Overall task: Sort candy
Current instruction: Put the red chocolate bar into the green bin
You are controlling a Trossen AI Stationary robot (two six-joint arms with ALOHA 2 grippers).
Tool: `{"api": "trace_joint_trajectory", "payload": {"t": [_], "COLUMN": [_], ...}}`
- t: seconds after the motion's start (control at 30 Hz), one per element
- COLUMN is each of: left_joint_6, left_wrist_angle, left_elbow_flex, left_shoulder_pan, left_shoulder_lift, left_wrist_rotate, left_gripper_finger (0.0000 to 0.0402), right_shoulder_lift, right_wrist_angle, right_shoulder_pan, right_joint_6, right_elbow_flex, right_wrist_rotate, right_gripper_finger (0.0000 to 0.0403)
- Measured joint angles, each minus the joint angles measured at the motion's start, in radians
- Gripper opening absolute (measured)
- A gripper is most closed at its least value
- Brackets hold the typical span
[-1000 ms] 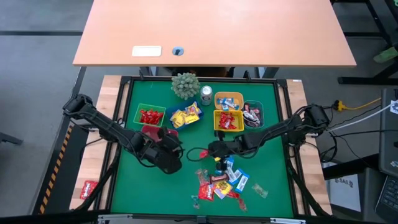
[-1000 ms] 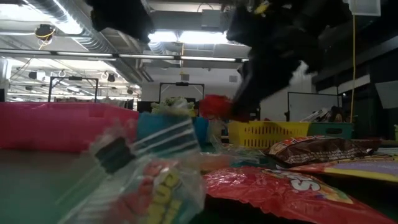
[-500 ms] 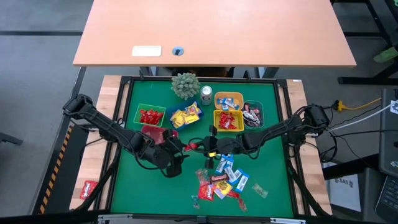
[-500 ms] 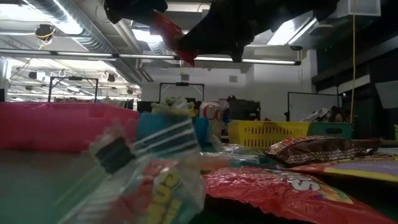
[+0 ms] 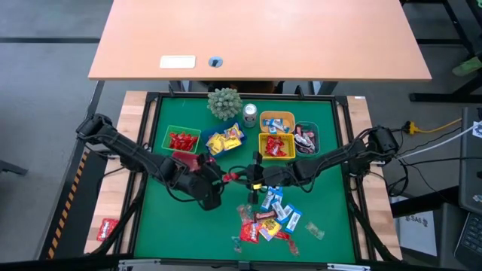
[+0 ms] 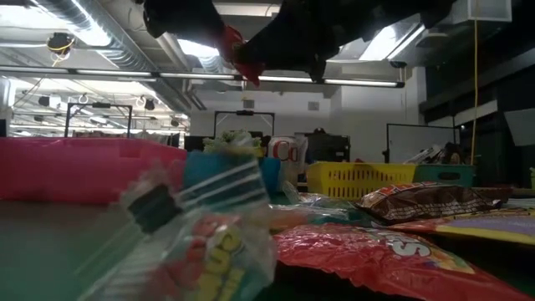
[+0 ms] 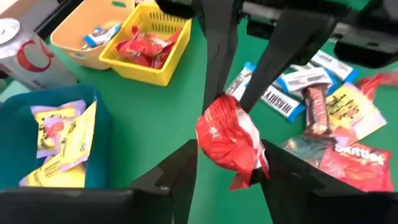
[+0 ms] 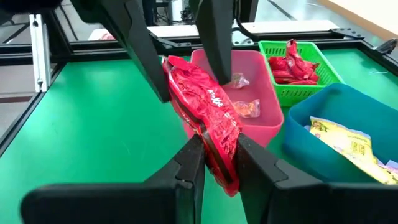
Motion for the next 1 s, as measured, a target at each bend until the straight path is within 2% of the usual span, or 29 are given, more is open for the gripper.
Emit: {"api": "trace_joint_trajectory", "payload": {"t": [0.3,0.7,0.83,1.0], "left_joint_6": [0.001,0.001,0.000,-0.002], "left_wrist_angle": [-0.023,-0.024,-0.023,-0.021], "left_elbow_flex": [0.000,0.000,0.000,0.000], "left_shoulder_pan": [0.006,0.007,0.007,0.007], "left_shoulder_lift": [0.000,0.000,0.000,0.000], "left_wrist_rotate": [0.031,0.031,0.042,0.082], "left_gripper_finger": [0.0112,0.0029,0.0018,0.0017], "right_shoulder_lift": [0.001,0.001,0.001,0.001], "right_wrist_angle": [0.027,0.028,0.028,0.027], "right_shoulder_pan": [0.000,0.000,0.000,0.000], "right_joint_6": [-0.001,-0.001,-0.001,-0.001], "right_elbow_flex": [0.000,0.000,0.000,0.000], "right_wrist_rotate": [0.000,-0.001,-0.005,-0.062], "right_gripper_finger": [0.0073,0.0073,0.0073,0.0073]}}
